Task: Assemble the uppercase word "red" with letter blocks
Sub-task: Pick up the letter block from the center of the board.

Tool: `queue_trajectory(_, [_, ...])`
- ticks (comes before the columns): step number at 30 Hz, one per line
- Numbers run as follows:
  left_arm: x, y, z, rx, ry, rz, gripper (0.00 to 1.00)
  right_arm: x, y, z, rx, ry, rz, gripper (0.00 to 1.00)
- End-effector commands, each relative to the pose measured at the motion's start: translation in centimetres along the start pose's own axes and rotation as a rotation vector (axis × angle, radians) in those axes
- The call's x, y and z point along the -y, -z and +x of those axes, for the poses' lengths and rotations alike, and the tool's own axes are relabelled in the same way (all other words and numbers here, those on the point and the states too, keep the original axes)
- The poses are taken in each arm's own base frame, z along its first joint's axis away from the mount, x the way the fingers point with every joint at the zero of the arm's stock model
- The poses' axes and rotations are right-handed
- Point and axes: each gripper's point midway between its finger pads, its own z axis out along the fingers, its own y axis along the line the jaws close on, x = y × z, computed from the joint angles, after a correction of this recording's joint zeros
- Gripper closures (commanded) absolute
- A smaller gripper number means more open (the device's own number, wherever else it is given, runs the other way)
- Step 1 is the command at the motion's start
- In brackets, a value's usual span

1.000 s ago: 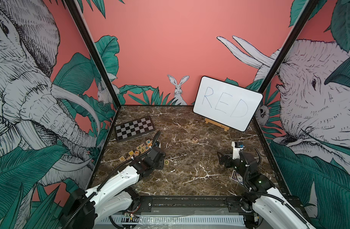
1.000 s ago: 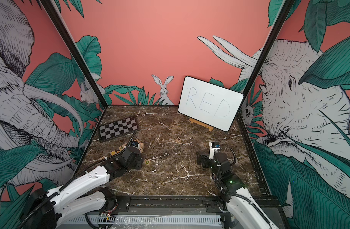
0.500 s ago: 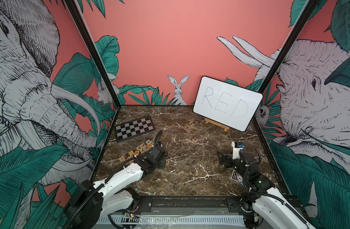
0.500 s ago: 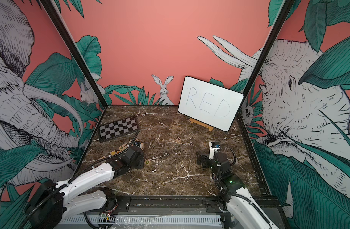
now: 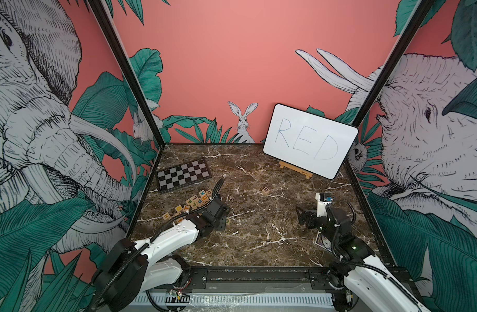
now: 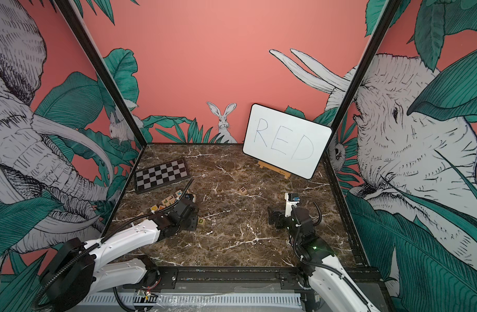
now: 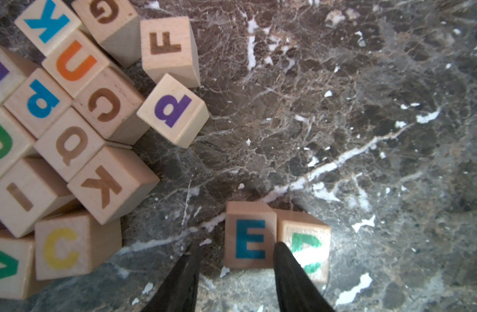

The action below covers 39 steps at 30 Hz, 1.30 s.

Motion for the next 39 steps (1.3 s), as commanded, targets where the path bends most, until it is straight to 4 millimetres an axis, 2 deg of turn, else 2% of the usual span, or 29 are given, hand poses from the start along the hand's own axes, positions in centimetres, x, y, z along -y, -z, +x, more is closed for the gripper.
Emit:
queue_trajectory(1, [-0.2, 0.1, -0.9, 0.026, 0.006, -0.019, 0.52, -0.2, 0.0, -0.4, 0.024, -0.004, -0.009, 0.1])
queue_trajectory(7, [-0.6, -0.1, -1.0, 0.027, 0.007, -0.045, 0.52, -0.2, 0.0, -0.5, 0.025, -0.004, -0.01, 0.1])
queue_trajectory(8, [-1.4, -0.2, -1.2, 0.027, 0.029, -0.067, 0.52, -0.2, 0.0, -0.4, 0.023, -0.004, -0.009, 0.09])
queue_trajectory(13, [-2.0, 0.2, -1.6, 0.037, 0.033, -0.089, 0.52, -0.2, 0.0, -0.5, 0.025, -0.004, -0.009, 0.09])
queue_trajectory(17, [-1.5, 0.7, -2.1, 0.053, 0.044, -0.061, 0.52, -0.2, 0.0, -0.5, 0.026, -0.005, -0.009, 0.1])
queue_trajectory(22, [0.2, 0.8, -2.7, 0.058, 0.056, 0.028, 0.51, -0.2, 0.0, -0.5, 0.027, -0.004, -0.01, 0.09])
queue_trajectory(34, [-1.1, -0.6, -1.9, 0.027, 0.04, -0.061, 0.55, -0.3, 0.0, -0.5, 0.026, -0.004, -0.011, 0.09])
queue_trajectory(39, [-1.0, -1.1, -1.7, 0.026, 0.039, -0.058, 0.55, -0.3, 0.0, -0.4, 0.022, -0.004, -0.016, 0.1])
